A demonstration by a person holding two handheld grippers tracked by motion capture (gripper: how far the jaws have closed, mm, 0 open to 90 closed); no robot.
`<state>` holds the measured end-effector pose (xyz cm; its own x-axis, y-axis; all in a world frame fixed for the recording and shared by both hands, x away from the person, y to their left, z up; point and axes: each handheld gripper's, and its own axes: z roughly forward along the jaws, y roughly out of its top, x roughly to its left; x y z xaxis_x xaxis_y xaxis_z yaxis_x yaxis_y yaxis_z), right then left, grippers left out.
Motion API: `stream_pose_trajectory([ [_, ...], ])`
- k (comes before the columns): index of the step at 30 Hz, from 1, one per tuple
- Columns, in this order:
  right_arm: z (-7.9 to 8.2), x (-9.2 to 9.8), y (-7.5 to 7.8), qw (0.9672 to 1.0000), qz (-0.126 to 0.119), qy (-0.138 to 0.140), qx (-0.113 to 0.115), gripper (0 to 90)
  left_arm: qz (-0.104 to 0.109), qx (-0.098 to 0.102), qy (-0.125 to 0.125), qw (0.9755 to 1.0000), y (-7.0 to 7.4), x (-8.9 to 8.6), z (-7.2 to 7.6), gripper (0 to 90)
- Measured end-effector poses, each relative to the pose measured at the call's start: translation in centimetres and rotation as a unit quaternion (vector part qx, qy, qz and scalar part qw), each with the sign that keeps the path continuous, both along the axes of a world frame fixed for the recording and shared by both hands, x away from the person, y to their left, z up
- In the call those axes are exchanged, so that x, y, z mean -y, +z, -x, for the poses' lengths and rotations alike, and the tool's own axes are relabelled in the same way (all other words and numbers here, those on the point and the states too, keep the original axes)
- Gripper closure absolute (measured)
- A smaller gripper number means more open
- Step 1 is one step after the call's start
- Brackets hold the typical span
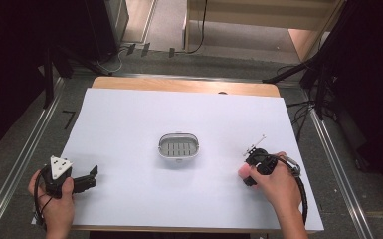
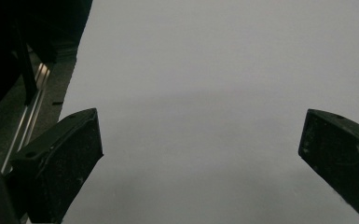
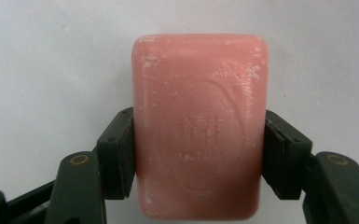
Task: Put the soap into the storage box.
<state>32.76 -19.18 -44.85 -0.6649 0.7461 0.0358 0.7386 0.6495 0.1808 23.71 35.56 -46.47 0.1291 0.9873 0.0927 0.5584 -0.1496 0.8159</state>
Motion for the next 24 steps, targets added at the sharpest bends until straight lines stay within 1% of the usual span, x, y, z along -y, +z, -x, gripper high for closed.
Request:
stream_pose_trajectory([
  [3,0.0,0.1,0.2,1.0,-0.006,-0.001,0.0,38.5,0.0,-0.001,0.0,1.0,0.0,0.0,0.0,0.0],
  [4,0.0,0.1,0.5,0.9999,-0.011,0.001,-0.002,38.5,0.0,-0.002,0.001,1.0,0.0,0.0,0.0,0.0],
  [5,-0.1,0.1,0.6,0.9999,-0.01,0.008,0.0,38.4,0.0,-0.001,0.001,1.0,0.0,0.0,0.0,0.0],
  [6,-0.1,0.1,0.6,0.9999,-0.01,0.008,0.0,38.4,-0.001,-0.002,0.001,1.0,0.0,0.0,0.0,0.0],
  [8,-0.2,0.0,1.0,0.9999,-0.012,0.009,-0.002,38.5,-0.001,-0.001,0.0,1.0,0.0,0.0,0.0,0.0],
  [9,-0.4,-0.1,1.4,0.9998,-0.015,0.015,-0.003,38.4,-0.001,-0.001,0.001,1.0,0.0,0.0,0.0,0.0],
  [11,-0.5,-0.2,1.6,0.9997,-0.017,0.016,-0.003,38.4,0.0,0.001,0.001,1.0,0.0,0.0,0.0,0.0],
  [14,-0.7,-0.4,2.1,0.9995,-0.02,0.025,-0.001,38.4,0.001,0.003,0.001,1.0,0.0,0.0,0.0,0.0],
  [15,-0.9,-0.6,2.4,0.9992,-0.018,0.035,-0.001,38.4,0.0,0.003,0.001,1.0,0.0,0.0,0.0,0.0],
  [16,-0.9,-0.6,2.4,0.9992,-0.018,0.035,-0.001,38.4,0.001,0.003,0.001,1.0,0.0,0.0,0.0,0.0],
  [17,-0.9,-0.8,2.6,0.9991,-0.019,0.039,-0.003,38.5,0.001,0.002,0.0,1.0,0.0,0.0,0.0,0.0],
  [19,-1.1,-1.0,2.8,0.9985,-0.022,0.05,0.001,38.4,0.002,0.003,0.001,1.0,0.0,0.0,0.0,0.0],
  [20,-1.3,-1.2,3.0,0.9982,-0.025,0.055,-0.003,38.5,0.002,0.003,0.0,1.0,0.0,0.0,0.0,0.0],
  [22,-1.5,-1.3,3.0,0.9981,-0.029,0.053,-0.006,38.5,0.001,0.003,0.0,1.0,0.0,0.0,0.0,0.0],
  [24,-1.8,-1.7,3.2,0.9976,-0.023,0.064,-0.013,38.5,0.001,0.003,0.0,1.0,0.0,0.0,0.0,0.0],
])
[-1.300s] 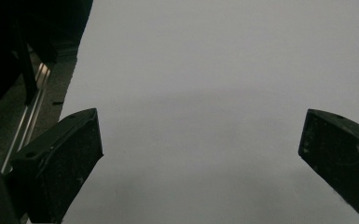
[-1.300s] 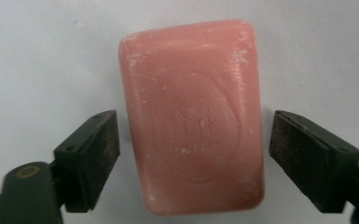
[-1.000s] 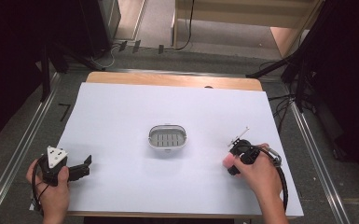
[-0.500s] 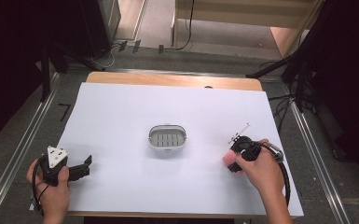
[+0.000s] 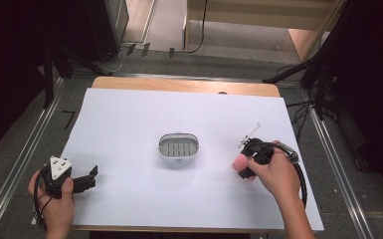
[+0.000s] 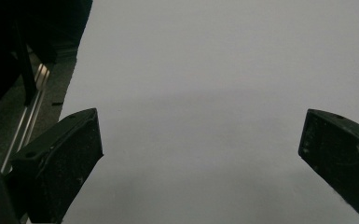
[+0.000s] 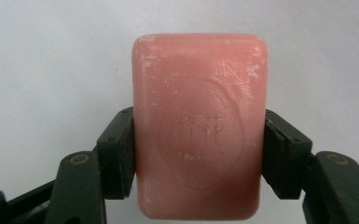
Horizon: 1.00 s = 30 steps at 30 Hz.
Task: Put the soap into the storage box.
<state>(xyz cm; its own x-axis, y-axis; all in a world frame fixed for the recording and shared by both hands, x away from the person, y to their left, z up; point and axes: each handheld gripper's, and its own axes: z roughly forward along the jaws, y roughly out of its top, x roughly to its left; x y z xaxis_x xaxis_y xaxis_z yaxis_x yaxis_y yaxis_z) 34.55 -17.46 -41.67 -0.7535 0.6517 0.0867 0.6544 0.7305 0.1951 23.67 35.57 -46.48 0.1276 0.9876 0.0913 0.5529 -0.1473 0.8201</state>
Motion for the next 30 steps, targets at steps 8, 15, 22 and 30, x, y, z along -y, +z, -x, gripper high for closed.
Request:
stream_pose_trajectory([
  [8,-0.9,-1.4,1.2,0.999,-0.001,0.039,0.02,38.5,0.0,-0.002,0.0,1.0,0.0,0.0,0.0,0.0],
  [15,-1.8,-2.5,1.7,0.9973,-0.022,0.065,0.025,38.5,0.0,-0.004,0.001,1.0,0.0,0.0,-0.1,0.0],
  [22,-2.6,-4.1,1.9,0.9949,-0.029,0.092,0.03,38.4,0.002,-0.004,0.0,1.0,0.0,0.0,-0.1,0.0],
  [30,-3.1,-5.8,2.9,0.9901,-0.045,0.128,0.036,38.5,0.005,-0.008,0.002,0.9999,0.0,-0.1,-0.2,0.0],
])
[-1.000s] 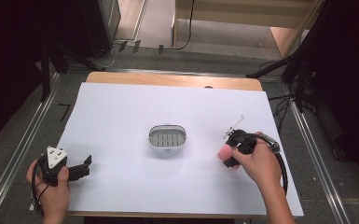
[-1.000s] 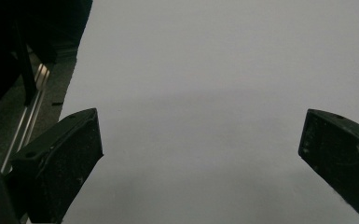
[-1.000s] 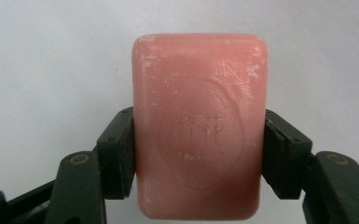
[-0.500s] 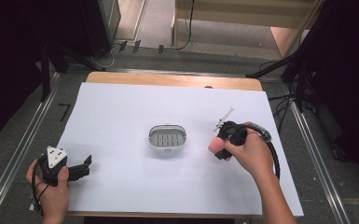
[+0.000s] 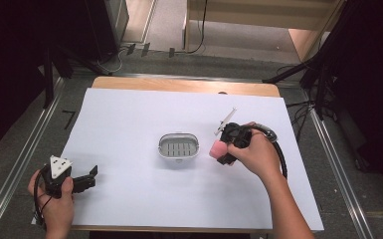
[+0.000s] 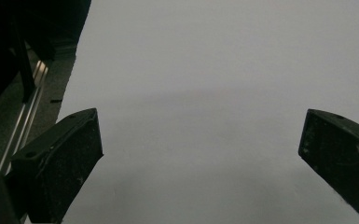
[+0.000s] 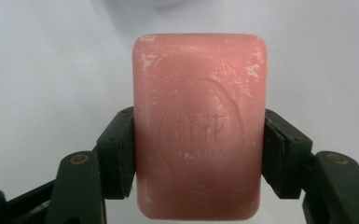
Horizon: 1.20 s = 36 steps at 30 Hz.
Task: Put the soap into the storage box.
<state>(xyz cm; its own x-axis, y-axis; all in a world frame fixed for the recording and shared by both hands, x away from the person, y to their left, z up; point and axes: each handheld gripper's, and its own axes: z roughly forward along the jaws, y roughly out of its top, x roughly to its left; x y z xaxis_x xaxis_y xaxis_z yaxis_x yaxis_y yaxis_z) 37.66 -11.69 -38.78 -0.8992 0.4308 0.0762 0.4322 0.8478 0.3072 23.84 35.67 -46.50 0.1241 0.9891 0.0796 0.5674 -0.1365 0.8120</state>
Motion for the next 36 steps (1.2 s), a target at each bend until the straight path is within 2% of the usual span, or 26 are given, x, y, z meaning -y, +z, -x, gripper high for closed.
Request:
stream_pose_trajectory([
  [4,-0.2,-0.8,0.3,0.9999,0.009,0.012,0.005,38.5,0.001,-0.001,0.002,1.0,0.0,0.0,0.0,0.0],
  [10,-0.8,-1.9,0.8,0.9991,-0.007,0.04,0.01,38.5,0.001,-0.001,0.001,1.0,0.0,0.0,0.0,0.0],
  [12,-0.8,-2.1,0.9,0.9991,-0.008,0.039,0.011,38.5,0.002,-0.002,0.001,1.0,0.0,0.0,0.0,0.0],
  [18,-1.2,-3.0,1.2,0.998,-0.009,0.061,0.012,38.5,0.002,-0.003,0.0,1.0,0.0,0.0,-0.1,0.0],
  [36,-1.4,-5.7,1.6,0.9958,-0.006,0.089,0.023,38.5,0.001,-0.008,0.0,1.0,0.0,0.0,-0.1,0.0],
])
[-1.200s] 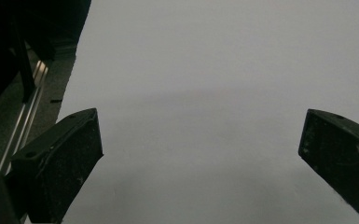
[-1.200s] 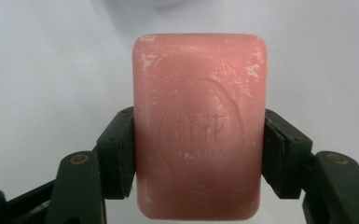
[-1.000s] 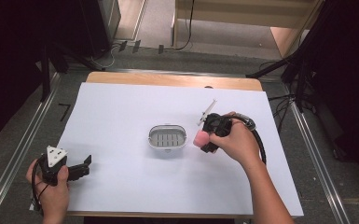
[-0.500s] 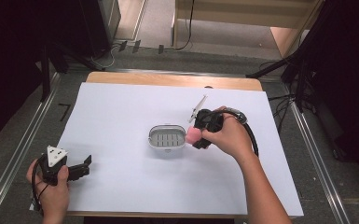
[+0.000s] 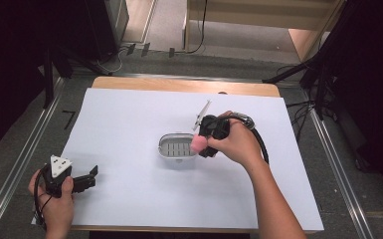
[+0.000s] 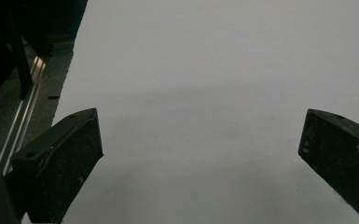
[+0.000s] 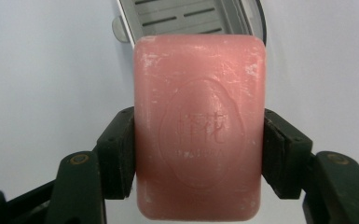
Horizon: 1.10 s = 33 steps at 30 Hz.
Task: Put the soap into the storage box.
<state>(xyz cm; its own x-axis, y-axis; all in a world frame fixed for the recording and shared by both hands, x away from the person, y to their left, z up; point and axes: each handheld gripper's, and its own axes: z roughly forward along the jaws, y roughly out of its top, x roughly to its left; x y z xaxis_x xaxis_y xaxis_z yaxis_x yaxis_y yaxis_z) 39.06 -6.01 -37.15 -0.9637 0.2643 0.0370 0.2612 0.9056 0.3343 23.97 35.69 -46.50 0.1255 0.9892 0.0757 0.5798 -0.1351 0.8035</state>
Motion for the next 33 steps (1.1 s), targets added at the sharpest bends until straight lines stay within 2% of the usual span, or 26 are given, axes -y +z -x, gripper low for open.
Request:
stream_pose_trajectory([
  [20,-0.7,-3.7,-0.3,0.9987,-0.001,0.05,0.006,38.4,-0.002,-0.003,-0.001,1.0,-0.1,0.1,-0.1,0.0],
  [33,-1.2,-5.3,-0.9,0.9978,-0.005,0.066,0.011,38.4,-0.001,-0.005,-0.002,1.0,0.0,0.0,-0.1,0.0],
])
